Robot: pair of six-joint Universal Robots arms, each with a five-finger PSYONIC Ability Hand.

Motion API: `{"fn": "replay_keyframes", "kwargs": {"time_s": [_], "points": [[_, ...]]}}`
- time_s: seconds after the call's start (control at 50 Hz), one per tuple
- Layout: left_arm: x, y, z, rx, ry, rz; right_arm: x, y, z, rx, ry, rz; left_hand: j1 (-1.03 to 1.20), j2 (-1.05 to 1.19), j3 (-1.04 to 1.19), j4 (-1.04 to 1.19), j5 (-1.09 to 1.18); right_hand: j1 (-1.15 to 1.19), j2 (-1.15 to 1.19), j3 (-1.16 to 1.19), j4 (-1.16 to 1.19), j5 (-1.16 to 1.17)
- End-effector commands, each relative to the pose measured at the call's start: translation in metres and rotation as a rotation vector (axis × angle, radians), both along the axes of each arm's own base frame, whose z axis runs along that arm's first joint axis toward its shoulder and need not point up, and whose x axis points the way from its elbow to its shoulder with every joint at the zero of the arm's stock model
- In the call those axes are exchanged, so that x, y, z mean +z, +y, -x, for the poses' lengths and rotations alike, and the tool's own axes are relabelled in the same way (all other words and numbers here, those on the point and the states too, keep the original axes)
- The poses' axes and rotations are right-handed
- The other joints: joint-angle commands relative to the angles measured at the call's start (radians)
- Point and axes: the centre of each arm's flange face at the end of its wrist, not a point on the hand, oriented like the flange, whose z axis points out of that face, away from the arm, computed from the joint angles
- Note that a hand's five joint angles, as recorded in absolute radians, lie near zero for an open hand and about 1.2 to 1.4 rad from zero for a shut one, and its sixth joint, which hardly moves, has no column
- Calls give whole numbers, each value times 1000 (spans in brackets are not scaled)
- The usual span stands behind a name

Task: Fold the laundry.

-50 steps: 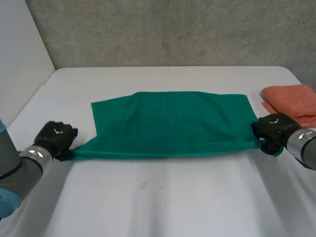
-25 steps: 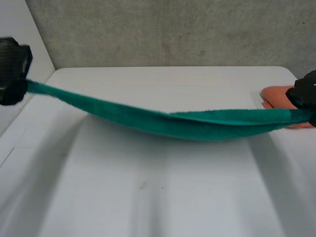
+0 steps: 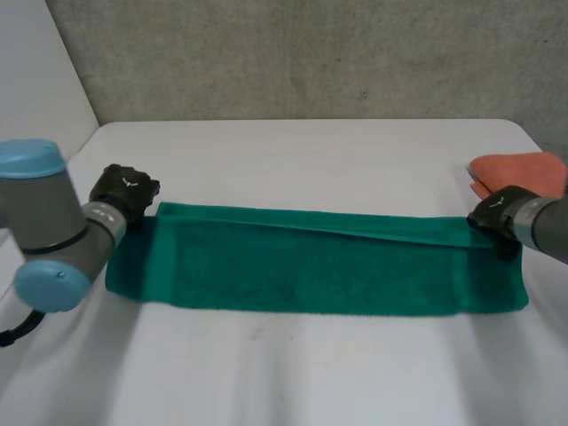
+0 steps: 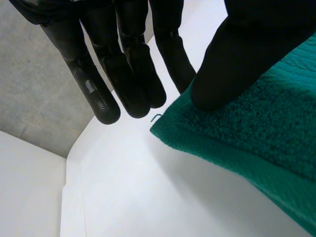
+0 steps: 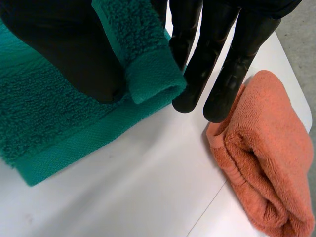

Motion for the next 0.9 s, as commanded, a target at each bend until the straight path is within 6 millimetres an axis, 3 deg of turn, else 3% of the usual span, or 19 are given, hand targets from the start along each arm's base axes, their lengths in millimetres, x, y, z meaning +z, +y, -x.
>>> {"fn": "replay_keyframes", "kwargs": {"time_s": [0.02, 0.2, 0.22, 0.24, 0.26, 0.28, 0.36, 0.4, 0.46, 0.56, 0.68, 0.7, 0.78, 0.9], "points": [[-11, -33, 14, 33, 2, 55, -23, -38, -15, -5, -25, 124, 245, 198, 203, 194, 241, 408, 223, 214, 205, 230], [-20, -46, 35, 39, 9, 95, -40, -66, -20, -55, 10, 186, 245, 198, 203, 194, 241, 408, 223, 214, 205, 230], [-19, -45, 37, 35, 11, 96, -41, -68, -20, -61, 14, 190, 245, 198, 203, 194, 241, 75, -110, -119, -128, -104], [-19, -44, 40, 26, 13, 97, -41, -69, -20, -85, 25, 197, 42, -5, 0, -9, 38, -801, -985, -994, -1003, -979], [-21, -39, 47, 5, 10, 95, -39, -70, -19, -99, 30, 204, -835, -882, -877, -886, -839, -814, -998, -1008, -1017, -992], [-20, -36, 51, -5, 8, 98, -36, -70, -19, -112, 35, 215, -977, -1024, -1018, -1028, -981, -814, -998, -1008, -1017, -992], [-13, -25, 67, -43, 26, 118, -7, -75, -16, -186, -28, 315, -977, -1024, -1018, -1028, -981, -814, -998, -1008, -1017, -992], [-13, -22, 69, -46, 27, 118, 27, -74, -15, -223, -137, 404, -977, -1024, -1018, -1028, -981, -814, -998, -1008, -1017, -992], [0, -15, 65, -41, 31, 125, 55, -59, -16, -224, -287, 448, -977, -1024, -1018, -1028, -981, -814, -998, -1008, -1017, -992], [17, 4, 56, -40, 49, 121, 74, -34, -4, -177, -433, 430, -977, -1024, -1018, -1028, -981, -814, -998, -1008, -1017, -992], [25, 33, 46, -42, 127, 106, 52, 2, 14, -138, -461, 284, -973, -1020, -1015, -1024, -977, -814, -998, -1008, -1017, -992], [25, 36, 45, -48, 137, 104, 40, 15, 13, -120, -468, 224, -973, -1020, -1015, -1024, -977, -814, -998, -1008, -1017, -992], [21, 51, 44, -86, 177, 104, 11, 34, 17, -111, -464, 122, -964, -1011, -1006, -1015, -969, -810, -995, -1004, -1013, -988], [8, 59, 44, -110, 197, 144, -24, 39, 26, -99, -413, 107, -952, -1000, -994, -1004, -957, -634, -818, -827, -837, -812]]}}
